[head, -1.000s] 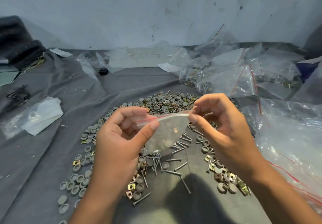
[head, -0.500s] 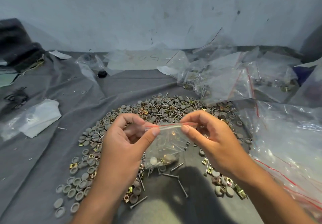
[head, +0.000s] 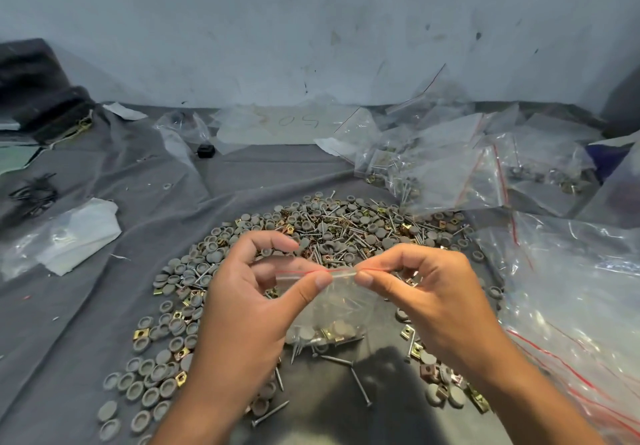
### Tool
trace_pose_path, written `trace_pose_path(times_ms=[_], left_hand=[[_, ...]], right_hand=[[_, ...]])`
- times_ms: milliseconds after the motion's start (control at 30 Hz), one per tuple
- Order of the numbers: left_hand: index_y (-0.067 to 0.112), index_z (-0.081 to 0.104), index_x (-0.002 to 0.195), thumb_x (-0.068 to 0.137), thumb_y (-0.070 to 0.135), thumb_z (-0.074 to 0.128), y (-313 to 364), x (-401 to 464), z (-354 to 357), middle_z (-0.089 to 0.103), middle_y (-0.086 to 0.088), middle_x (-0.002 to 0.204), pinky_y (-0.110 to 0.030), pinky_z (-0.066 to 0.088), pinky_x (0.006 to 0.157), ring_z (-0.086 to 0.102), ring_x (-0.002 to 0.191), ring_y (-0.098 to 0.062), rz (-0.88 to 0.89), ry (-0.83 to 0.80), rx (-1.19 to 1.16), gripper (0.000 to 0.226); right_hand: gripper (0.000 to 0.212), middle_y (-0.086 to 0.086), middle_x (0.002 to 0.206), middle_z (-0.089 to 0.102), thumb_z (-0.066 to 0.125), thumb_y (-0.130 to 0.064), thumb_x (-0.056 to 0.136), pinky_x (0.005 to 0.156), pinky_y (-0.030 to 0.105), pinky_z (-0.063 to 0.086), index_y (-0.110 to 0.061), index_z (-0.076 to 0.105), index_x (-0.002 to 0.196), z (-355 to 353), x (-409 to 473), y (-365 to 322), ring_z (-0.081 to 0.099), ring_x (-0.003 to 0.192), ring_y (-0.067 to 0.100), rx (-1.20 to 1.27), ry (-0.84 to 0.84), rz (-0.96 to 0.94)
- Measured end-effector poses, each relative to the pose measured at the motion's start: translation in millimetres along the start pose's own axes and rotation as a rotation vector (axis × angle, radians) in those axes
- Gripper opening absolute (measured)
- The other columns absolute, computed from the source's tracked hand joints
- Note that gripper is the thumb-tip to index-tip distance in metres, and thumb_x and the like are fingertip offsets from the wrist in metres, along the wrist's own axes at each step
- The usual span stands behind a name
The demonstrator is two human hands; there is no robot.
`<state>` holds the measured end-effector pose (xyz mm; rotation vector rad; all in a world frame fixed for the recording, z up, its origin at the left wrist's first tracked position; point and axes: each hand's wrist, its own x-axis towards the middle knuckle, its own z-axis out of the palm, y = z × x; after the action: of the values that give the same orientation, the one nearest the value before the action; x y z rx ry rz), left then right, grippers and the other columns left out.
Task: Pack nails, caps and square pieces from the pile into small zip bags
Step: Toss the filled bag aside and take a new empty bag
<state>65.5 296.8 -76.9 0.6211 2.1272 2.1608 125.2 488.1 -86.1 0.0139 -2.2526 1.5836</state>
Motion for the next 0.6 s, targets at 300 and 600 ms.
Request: trace_pose_path(times_ms=[300,600], left_hand=[[0.026,0.053,0.083,0.069,0.027,0.082,-3,-2,1,0.077,-0.007,0.086,-0.027,0.059,0.067,0.075,0.082,-0.023,0.057,-0.063,0.025,0.032],[0.044,0.07,0.102,0.068,0.034,0.077,6,2,-8,0.079,-0.004,0.088,-0.017,0.056,0.073,0.076,0.089,-0.017,-0.072,-0.266,0.032,0.037]], right_hand=[[0.02,-0.013,0.091,0.075,0.077,-0.047,0.078,0.069,0.02,0.054,-0.034,0.076,0.093,-10,2,-5,0.068,0.08,0.007,-0.012,-0.211,0.05],[0.014,-0.015,0.081,0.075,0.076,-0.046,0.08,0.065,0.013,0.049,-0.032,0.078,0.085,-14,0,-8,0.068,0.074,0.002,-0.056,-0.213,0.003]])
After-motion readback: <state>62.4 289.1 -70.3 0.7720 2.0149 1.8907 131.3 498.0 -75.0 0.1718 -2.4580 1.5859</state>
